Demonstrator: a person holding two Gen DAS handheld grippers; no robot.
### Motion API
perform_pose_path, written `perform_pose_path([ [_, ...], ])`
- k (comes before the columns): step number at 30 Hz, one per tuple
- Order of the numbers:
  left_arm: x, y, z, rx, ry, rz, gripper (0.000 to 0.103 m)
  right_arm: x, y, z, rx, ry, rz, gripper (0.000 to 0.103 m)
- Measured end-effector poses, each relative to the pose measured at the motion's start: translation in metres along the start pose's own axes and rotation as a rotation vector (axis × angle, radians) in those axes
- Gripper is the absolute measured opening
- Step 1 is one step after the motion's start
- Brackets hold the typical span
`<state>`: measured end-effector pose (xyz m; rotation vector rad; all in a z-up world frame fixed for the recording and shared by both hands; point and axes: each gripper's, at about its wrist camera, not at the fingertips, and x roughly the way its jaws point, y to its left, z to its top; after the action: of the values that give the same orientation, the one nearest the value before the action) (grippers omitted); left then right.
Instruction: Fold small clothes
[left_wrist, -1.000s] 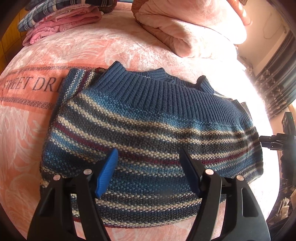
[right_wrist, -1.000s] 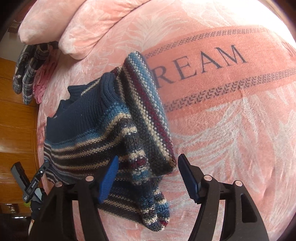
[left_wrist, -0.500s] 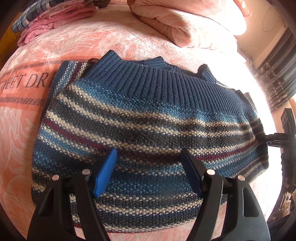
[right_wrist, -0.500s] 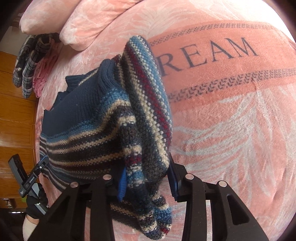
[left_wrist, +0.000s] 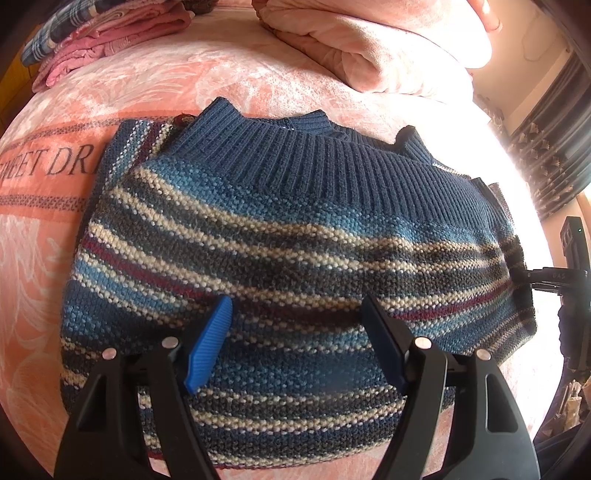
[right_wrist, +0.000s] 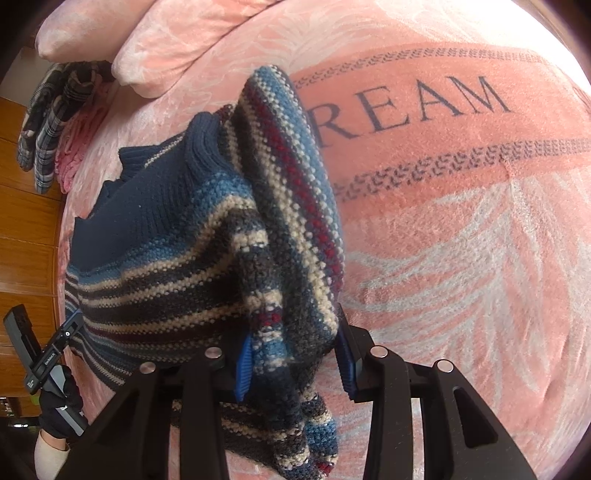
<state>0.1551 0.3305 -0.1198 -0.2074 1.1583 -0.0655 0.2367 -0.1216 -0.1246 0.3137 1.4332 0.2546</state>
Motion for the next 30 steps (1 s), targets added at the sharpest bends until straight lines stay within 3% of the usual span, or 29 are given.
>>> perform_pose_path([
  [4,-0.005,0.002,0.005,-0.03,-0.004,-0.025,0.073,-0.008,0.008,-0.001,0.014,-0.016,-0.012,0.034],
  [6,-0.014,0.004,0.009,-0.051,-0.023,-0.05,0.073,-0.02,0.02,-0.001,0.011,-0.033,0.025,0.032],
  [14,-0.034,0.006,0.019,-0.07,-0.071,-0.098,0.073,-0.051,0.126,-0.007,-0.161,-0.055,0.143,0.031],
  [22,-0.039,0.016,0.019,-0.087,-0.077,-0.1,0.073,-0.03,0.208,-0.009,-0.246,-0.018,0.186,0.031],
  [26,-0.046,0.022,0.021,-0.109,-0.093,-0.108,0.073,-0.007,0.231,-0.016,-0.283,0.022,0.157,0.032],
  [30,-0.048,0.029,0.023,-0.133,-0.098,-0.11,0.073,0.024,0.235,-0.018,-0.242,0.075,0.182,0.043],
])
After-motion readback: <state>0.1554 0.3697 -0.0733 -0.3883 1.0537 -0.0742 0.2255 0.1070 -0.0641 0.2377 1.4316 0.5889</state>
